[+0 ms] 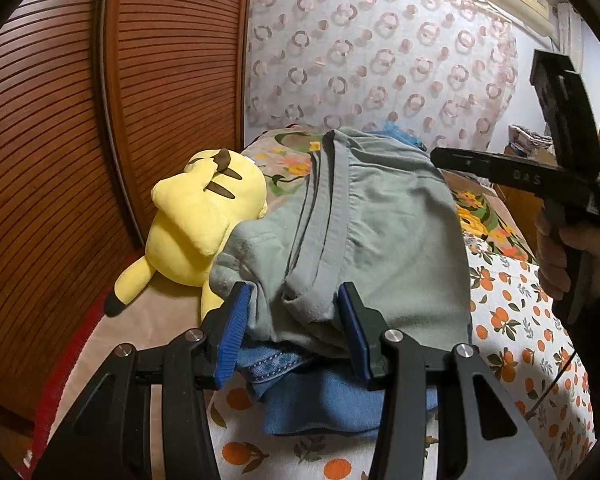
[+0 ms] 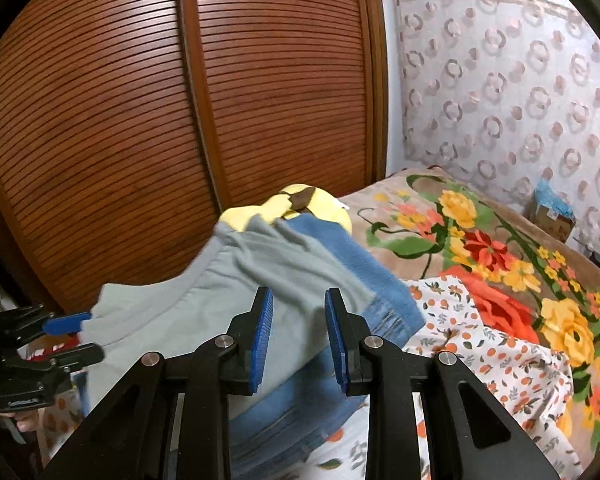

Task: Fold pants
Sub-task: 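Lower the shorts onto the jeans stack and open both tools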

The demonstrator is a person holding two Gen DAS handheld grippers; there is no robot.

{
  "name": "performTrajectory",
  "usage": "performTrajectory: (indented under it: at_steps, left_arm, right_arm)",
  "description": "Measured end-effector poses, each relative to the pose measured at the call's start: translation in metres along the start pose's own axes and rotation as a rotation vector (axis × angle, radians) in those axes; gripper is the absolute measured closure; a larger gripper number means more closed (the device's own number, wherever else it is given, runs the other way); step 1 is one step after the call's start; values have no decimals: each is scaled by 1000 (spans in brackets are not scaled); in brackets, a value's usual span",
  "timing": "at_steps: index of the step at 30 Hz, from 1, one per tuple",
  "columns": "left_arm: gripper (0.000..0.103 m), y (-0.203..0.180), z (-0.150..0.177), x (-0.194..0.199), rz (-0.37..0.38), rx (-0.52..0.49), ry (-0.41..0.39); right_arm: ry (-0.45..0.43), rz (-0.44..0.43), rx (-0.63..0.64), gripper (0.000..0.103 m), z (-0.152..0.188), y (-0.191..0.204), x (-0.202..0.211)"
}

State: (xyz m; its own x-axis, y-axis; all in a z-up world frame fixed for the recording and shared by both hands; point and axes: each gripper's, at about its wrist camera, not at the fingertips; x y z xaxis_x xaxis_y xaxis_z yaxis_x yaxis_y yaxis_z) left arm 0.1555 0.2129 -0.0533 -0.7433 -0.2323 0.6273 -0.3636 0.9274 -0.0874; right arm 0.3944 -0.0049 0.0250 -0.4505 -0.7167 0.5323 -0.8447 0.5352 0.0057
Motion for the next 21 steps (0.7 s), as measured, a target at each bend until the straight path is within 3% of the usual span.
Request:
performTrajectory:
  at_steps: [6, 10, 12, 21]
  left_arm:
    - [53, -2, 2, 9, 23, -21, 2]
    - [29, -6, 5, 18, 43, -27, -7]
    - [21, -9, 6, 22, 51, -27, -7]
    - [17, -16, 11, 35, 61, -45, -12]
  right_arm:
    - [-1, -13, -6, 75, 17, 16, 20]
    - [-3, -14, -9, 75, 27, 22, 33]
    - [-2, -14, -13, 75, 31, 24, 39]
    - [-14, -7, -34, 75, 43, 34, 64]
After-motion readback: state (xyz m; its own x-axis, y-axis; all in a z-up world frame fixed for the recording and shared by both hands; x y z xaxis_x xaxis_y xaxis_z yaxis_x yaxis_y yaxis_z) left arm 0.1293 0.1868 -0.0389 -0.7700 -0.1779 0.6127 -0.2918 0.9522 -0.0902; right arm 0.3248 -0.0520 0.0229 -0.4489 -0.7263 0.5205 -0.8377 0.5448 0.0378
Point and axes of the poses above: each gripper's, at about its wrist camera, not at the fingertips, and x roughly against the way its jaws point, y to its left, z to its underside, and after that the axes turned 1 degree about -z, right-handed
